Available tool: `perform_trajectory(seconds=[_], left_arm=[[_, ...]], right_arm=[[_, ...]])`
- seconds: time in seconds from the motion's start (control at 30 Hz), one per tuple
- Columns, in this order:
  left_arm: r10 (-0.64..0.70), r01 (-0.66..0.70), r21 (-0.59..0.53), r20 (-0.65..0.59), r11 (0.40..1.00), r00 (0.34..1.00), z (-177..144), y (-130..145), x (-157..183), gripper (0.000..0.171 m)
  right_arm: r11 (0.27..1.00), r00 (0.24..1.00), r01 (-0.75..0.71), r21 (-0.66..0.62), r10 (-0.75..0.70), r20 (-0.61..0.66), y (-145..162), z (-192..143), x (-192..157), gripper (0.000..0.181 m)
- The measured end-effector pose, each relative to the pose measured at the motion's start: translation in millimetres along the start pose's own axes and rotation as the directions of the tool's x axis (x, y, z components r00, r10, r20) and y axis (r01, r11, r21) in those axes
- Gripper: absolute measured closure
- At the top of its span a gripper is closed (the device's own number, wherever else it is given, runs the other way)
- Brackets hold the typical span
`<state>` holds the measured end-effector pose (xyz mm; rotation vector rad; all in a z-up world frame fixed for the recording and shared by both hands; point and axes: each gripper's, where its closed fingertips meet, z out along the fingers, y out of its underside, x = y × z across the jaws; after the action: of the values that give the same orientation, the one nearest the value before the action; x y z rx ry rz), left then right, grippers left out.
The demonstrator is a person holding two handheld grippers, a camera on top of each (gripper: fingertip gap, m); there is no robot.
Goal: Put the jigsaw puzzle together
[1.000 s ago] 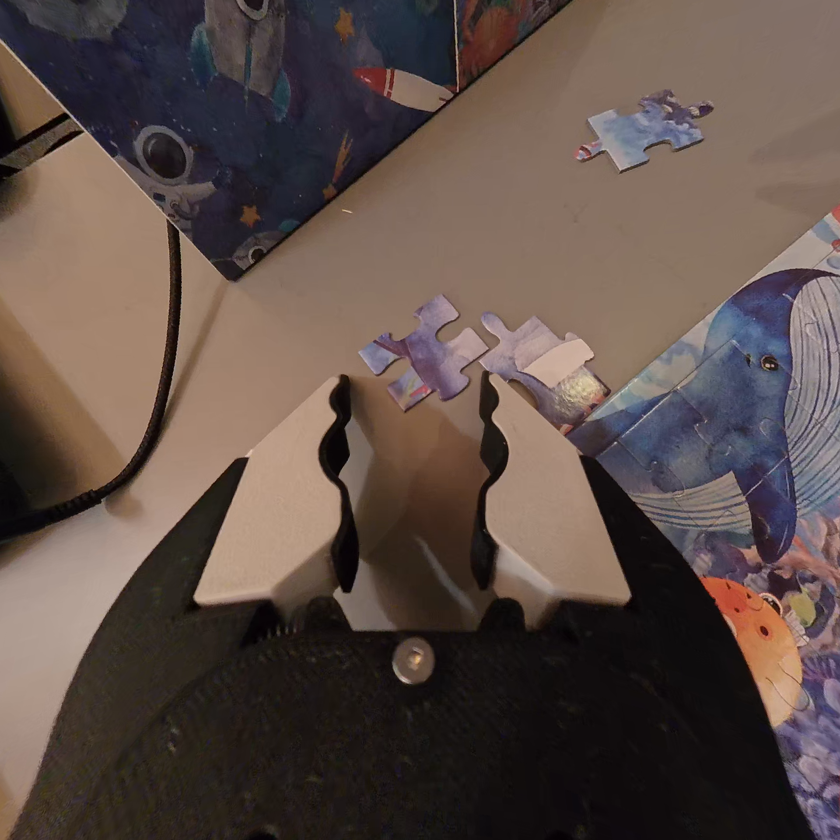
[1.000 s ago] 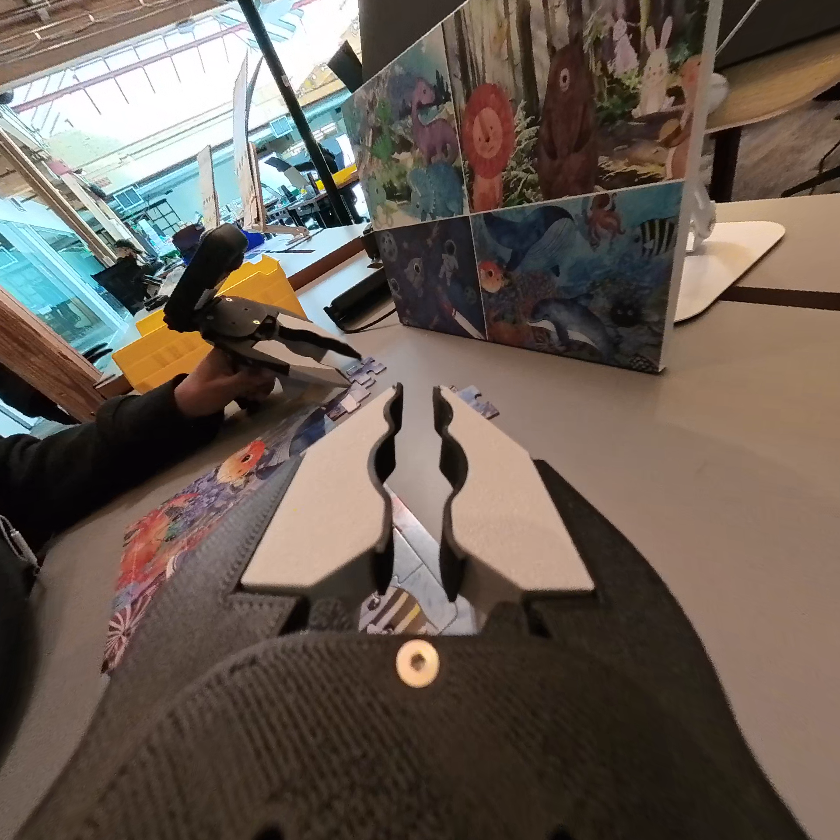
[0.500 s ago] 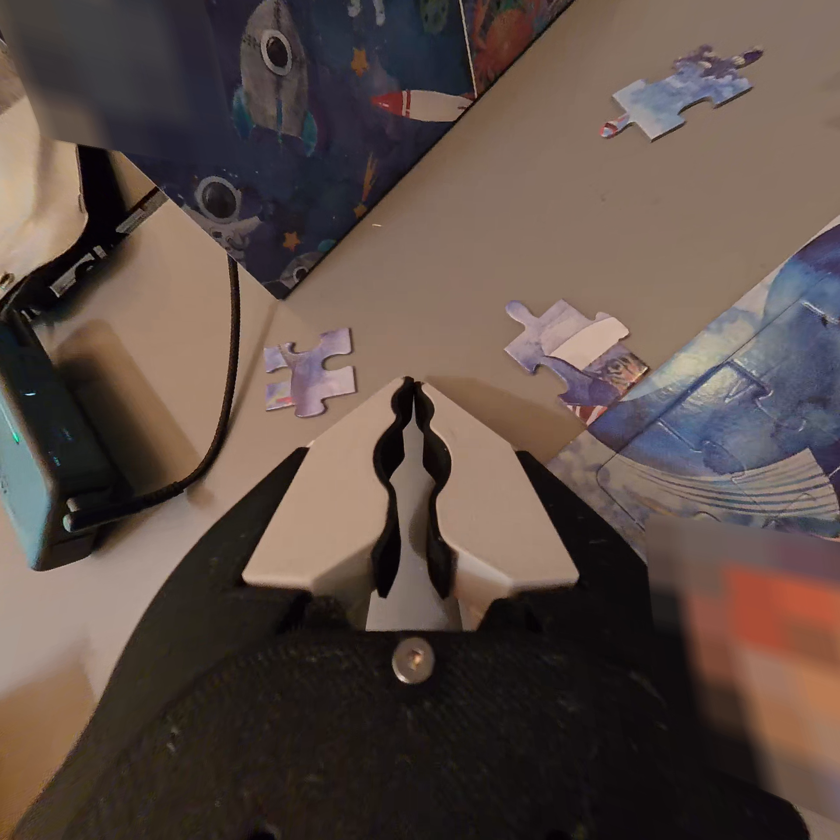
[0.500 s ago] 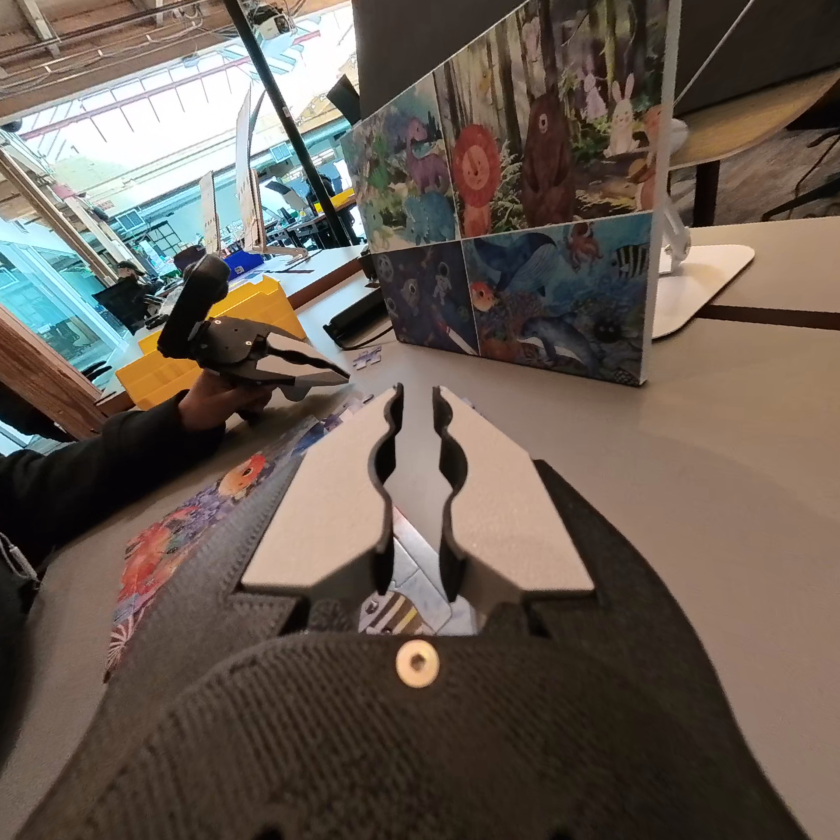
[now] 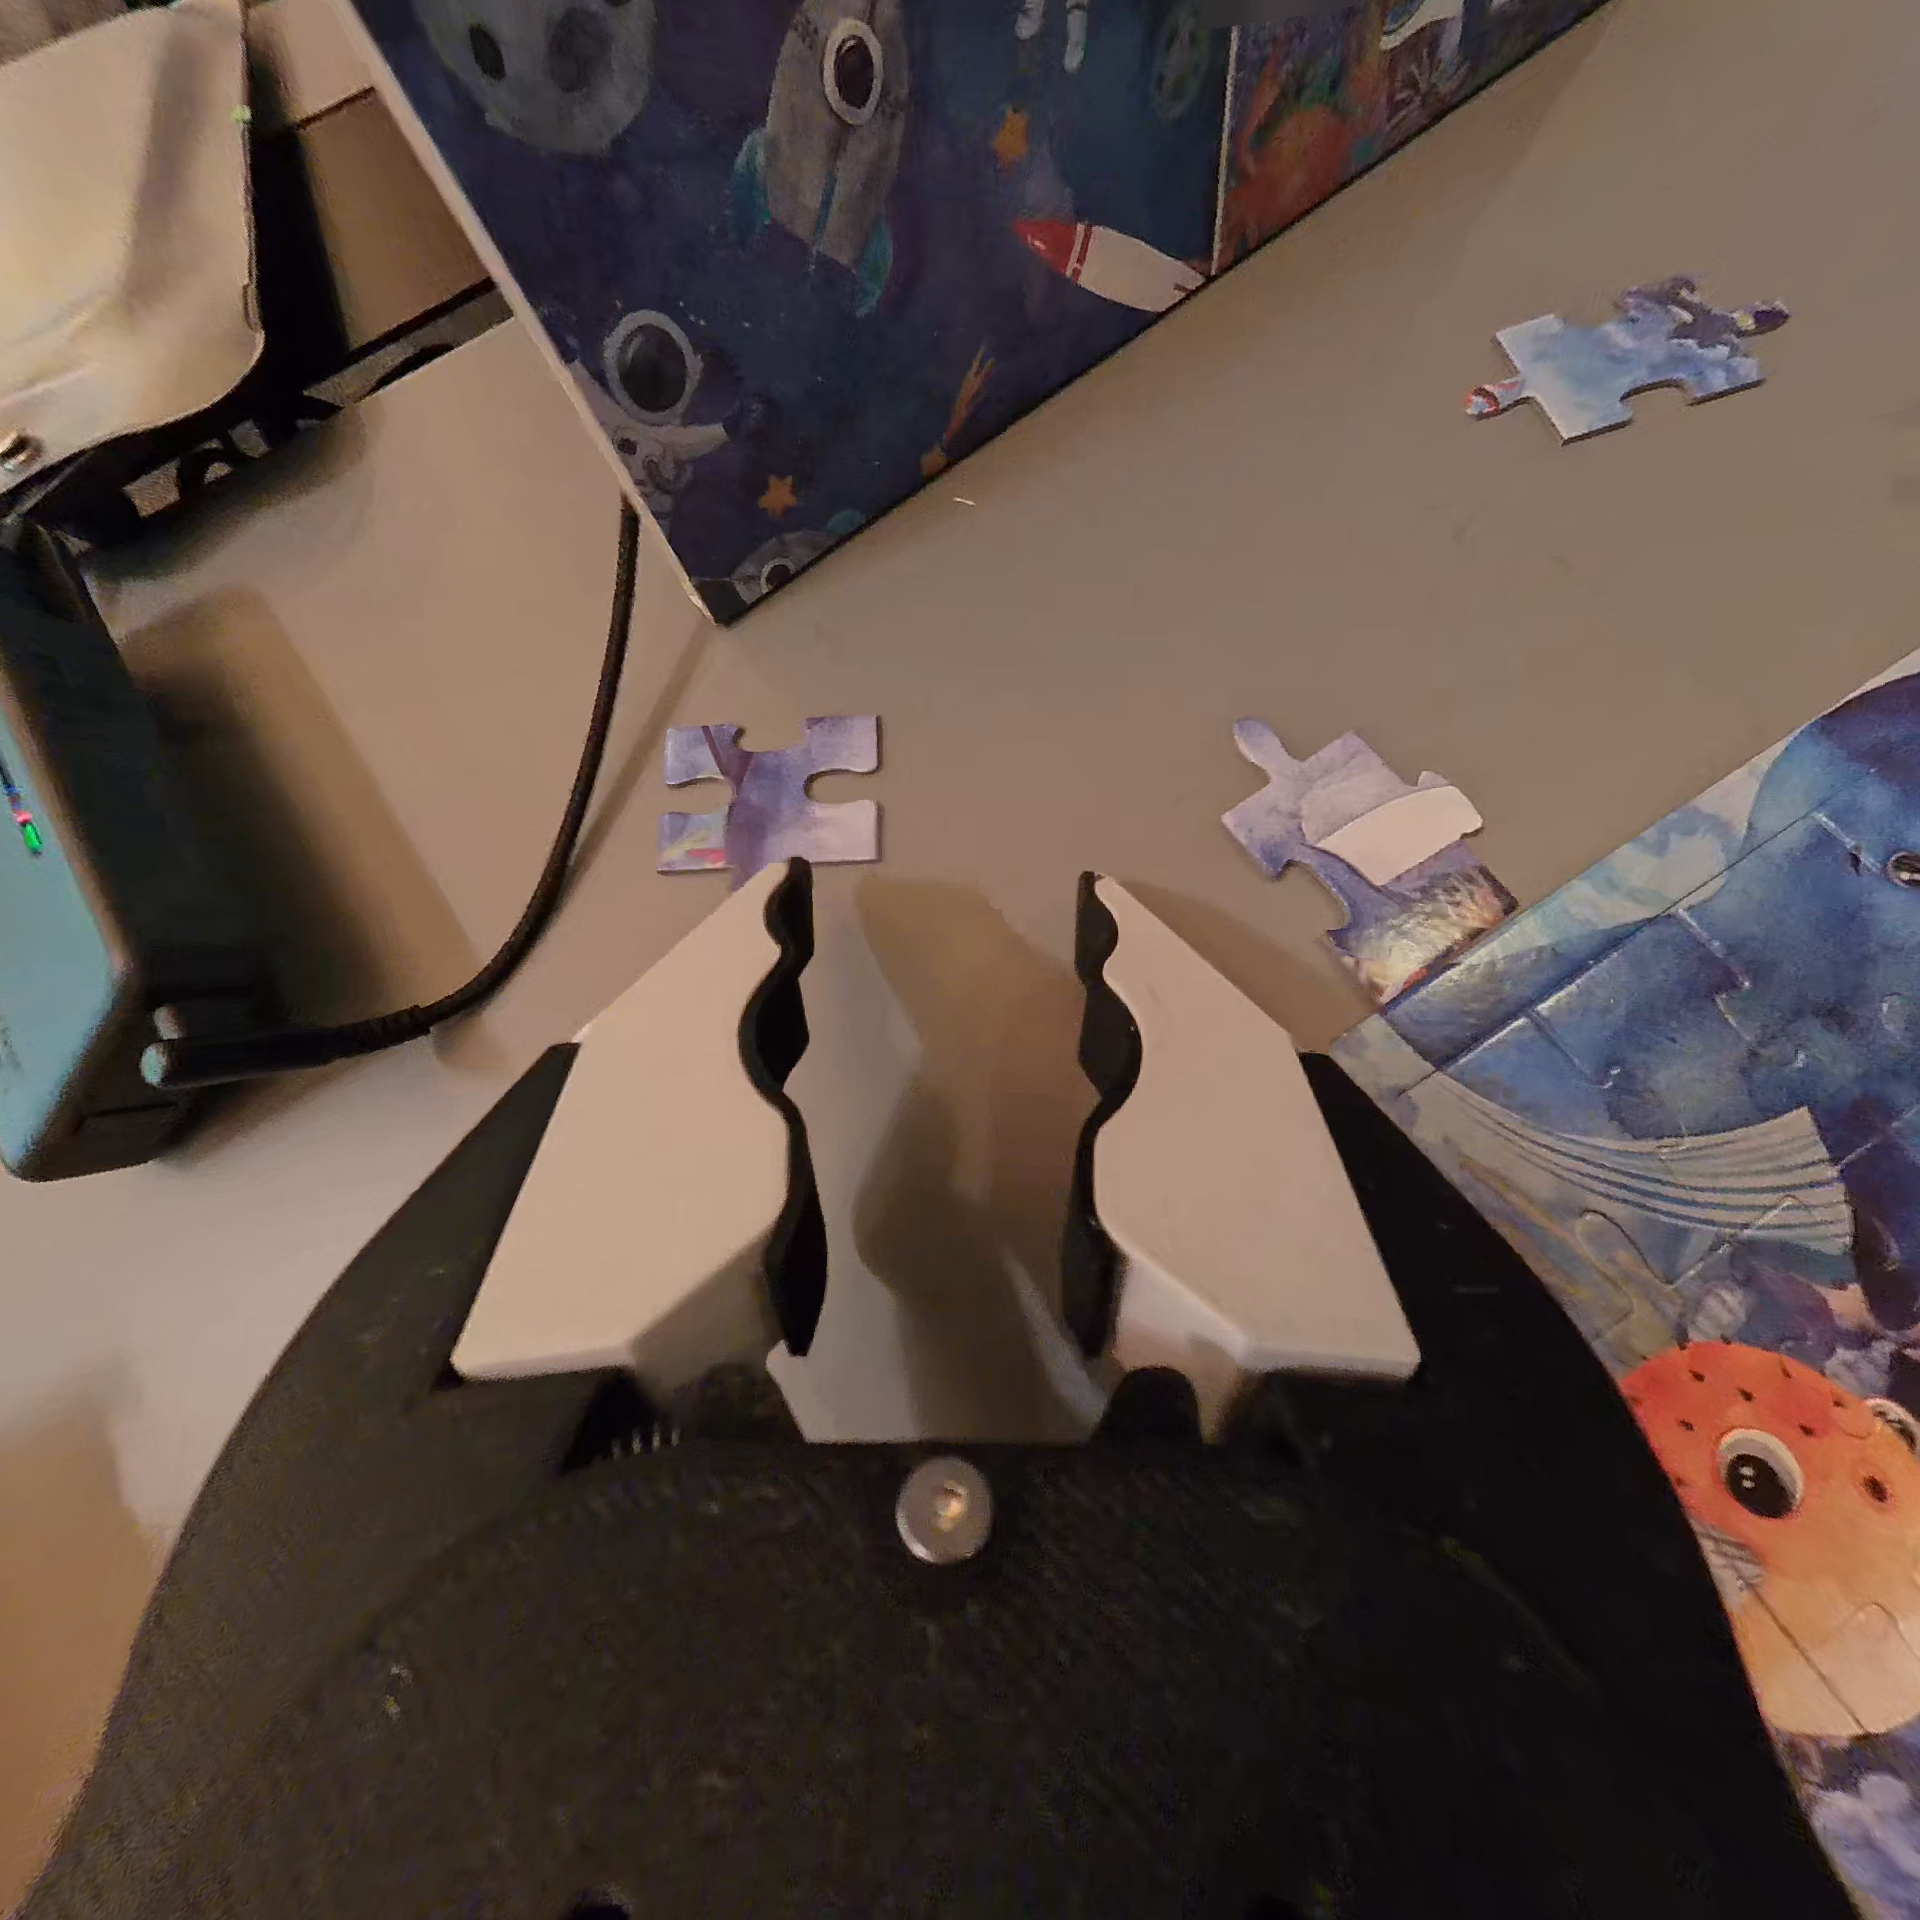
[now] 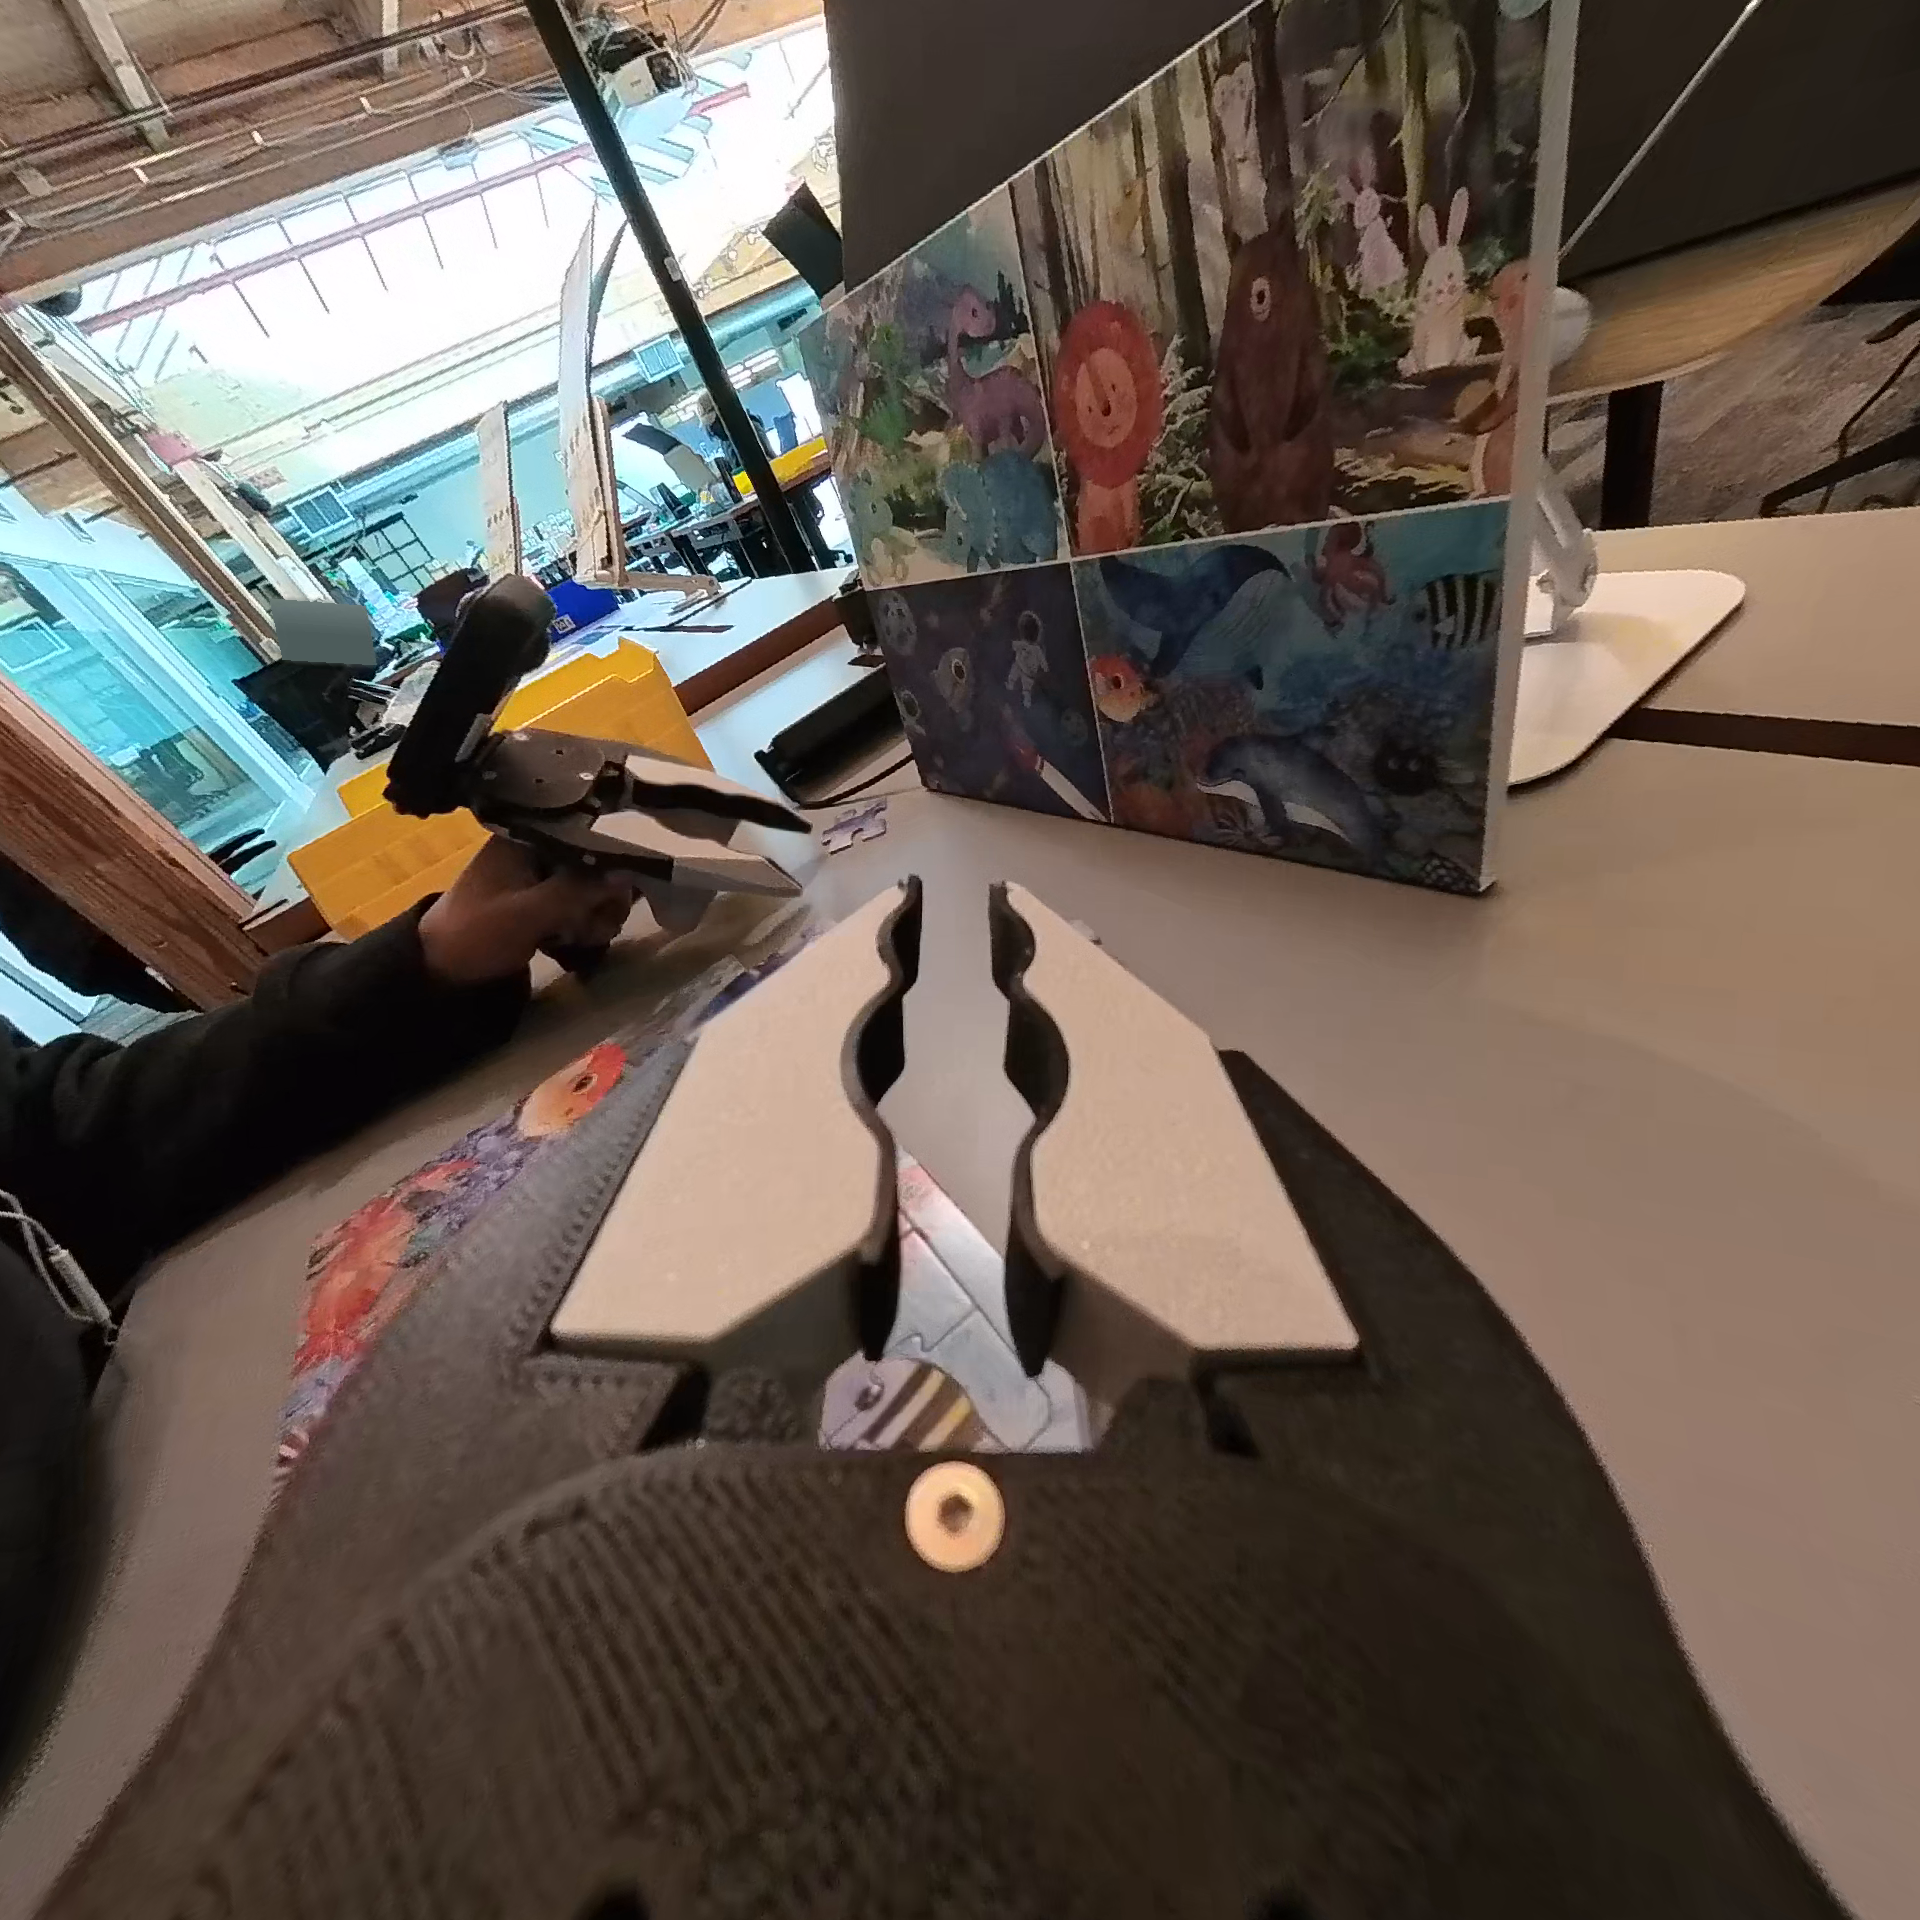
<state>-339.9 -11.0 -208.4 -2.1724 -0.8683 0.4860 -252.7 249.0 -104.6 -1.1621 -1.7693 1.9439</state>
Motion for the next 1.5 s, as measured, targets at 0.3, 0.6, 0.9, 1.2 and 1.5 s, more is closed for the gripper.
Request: perform_trajectory(seconds=[0.3,0.6,0.9,1.2,1.5], left_arm=[[-0.094,0.095,-0.037,0.022,0.995,0.995,7.5,0.1,5.8,0.101],[-0.089,0.092,-0.014,0.15,0.996,0.985,11.1,-5.8,-28.6,0.099],[-0.128,0.132,-0.066,0.07,0.989,0.989,20.3,-1.9,-26.8,0.112],[-0.003,0.008,-0.067,0.072,0.998,0.997,13.5,2.1,-19.0,0.156],[-0.04,0.045,-0.064,0.068,0.997,0.997,12.1,3.6,-21.9,0.149]], right_arm=[[1.0,0.999,0.015,0.007,-0.015,0.036,-4.7,3.1,-14.9,0.169],[1.0,0.998,0.017,0.004,-0.017,0.058,-4.5,5.7,-22.5,0.169],[1.0,0.998,0.004,0.008,-0.005,0.064,-3.9,6.1,-22.2,0.169],[1.0,0.998,0.013,0.009,-0.014,0.063,-5.2,5.5,-23.6,0.169],[1.0,0.998,0.016,0.012,-0.017,0.061,-6.6,4.5,-23.5,0.169]])
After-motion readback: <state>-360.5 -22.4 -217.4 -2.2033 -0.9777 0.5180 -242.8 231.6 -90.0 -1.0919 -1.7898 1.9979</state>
